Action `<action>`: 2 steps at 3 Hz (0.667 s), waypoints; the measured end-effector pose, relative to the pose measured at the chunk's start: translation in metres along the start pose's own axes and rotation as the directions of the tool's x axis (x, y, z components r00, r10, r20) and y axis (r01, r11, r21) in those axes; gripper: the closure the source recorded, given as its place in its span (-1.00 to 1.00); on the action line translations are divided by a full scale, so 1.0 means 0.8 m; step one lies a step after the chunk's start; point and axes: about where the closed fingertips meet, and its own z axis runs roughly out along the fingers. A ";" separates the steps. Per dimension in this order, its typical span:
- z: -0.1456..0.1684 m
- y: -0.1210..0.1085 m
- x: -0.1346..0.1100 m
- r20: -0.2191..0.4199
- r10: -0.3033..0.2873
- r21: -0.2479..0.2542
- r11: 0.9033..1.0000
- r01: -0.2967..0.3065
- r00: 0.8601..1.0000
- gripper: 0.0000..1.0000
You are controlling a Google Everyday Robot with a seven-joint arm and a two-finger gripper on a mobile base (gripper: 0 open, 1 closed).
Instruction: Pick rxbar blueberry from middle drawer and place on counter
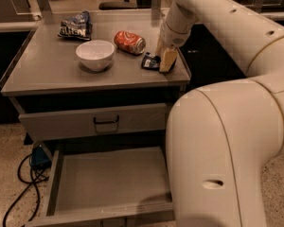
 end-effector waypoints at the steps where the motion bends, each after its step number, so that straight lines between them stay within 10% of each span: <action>1: -0.004 -0.002 -0.001 0.000 0.000 0.000 1.000 0.000 1.000 0.86; 2: -0.004 -0.002 -0.001 0.000 0.000 0.000 1.000 0.000 1.000 0.48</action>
Offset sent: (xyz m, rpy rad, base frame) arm 0.0000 0.0000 0.0034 0.0000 0.0000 0.0000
